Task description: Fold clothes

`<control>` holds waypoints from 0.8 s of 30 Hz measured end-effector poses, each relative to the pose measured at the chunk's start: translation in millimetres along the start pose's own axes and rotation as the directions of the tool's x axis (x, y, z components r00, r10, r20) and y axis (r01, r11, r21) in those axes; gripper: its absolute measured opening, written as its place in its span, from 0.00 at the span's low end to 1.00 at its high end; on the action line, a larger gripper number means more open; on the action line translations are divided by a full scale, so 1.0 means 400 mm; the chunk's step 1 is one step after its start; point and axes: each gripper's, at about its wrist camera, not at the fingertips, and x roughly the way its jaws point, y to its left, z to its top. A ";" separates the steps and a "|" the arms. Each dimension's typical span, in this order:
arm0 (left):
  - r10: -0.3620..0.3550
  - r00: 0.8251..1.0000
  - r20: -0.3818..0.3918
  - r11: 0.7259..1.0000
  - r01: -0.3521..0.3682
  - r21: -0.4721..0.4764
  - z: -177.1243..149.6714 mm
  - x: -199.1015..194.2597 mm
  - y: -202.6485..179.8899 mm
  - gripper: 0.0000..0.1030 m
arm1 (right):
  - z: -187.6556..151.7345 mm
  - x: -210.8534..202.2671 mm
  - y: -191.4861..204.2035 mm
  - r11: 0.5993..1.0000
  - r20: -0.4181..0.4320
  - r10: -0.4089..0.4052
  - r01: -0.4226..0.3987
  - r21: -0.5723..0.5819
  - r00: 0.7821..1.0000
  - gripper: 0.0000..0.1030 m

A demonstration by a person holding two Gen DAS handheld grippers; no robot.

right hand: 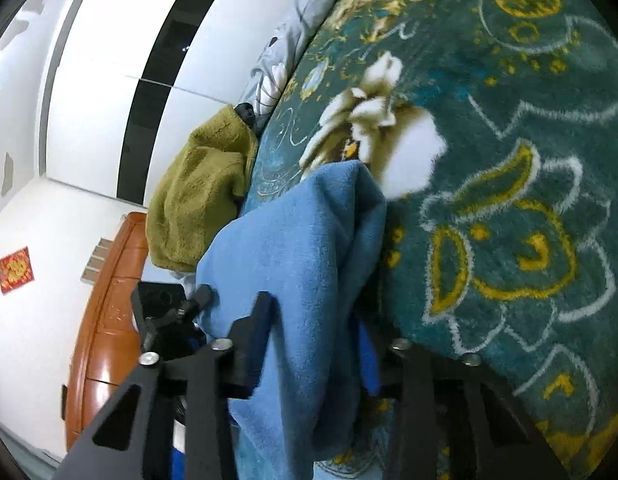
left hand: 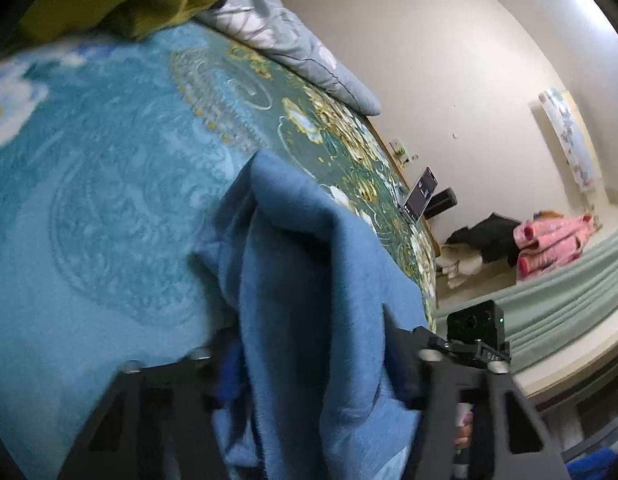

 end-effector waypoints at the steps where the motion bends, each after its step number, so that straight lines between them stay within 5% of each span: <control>1: 0.003 1.000 0.009 1.000 -0.003 -0.014 -0.005 0.001 0.004 0.42 | 0.001 0.002 0.000 1.000 0.001 0.004 -0.004 0.007 1.000 0.32; 6: 0.000 0.999 0.051 0.999 0.002 -0.040 -0.019 -0.011 -0.008 0.25 | 0.000 -0.009 0.028 1.000 0.017 0.018 -0.019 0.021 1.000 0.14; 15: -0.052 0.987 0.151 0.998 0.057 -0.029 -0.034 -0.171 -0.047 0.24 | -0.017 -0.029 0.216 0.988 0.005 0.028 -0.027 -0.154 1.000 0.12; 20: 0.000 0.952 0.305 1.000 -0.001 0.002 -0.046 -0.452 -0.054 0.24 | -0.022 0.078 0.391 0.958 -0.095 0.076 -0.100 -0.269 0.993 0.12; 24: 0.075 0.899 0.431 0.997 -0.082 -0.003 -0.064 -0.717 -0.041 0.24 | -0.053 0.246 0.575 0.916 -0.237 0.154 -0.228 -0.330 0.959 0.12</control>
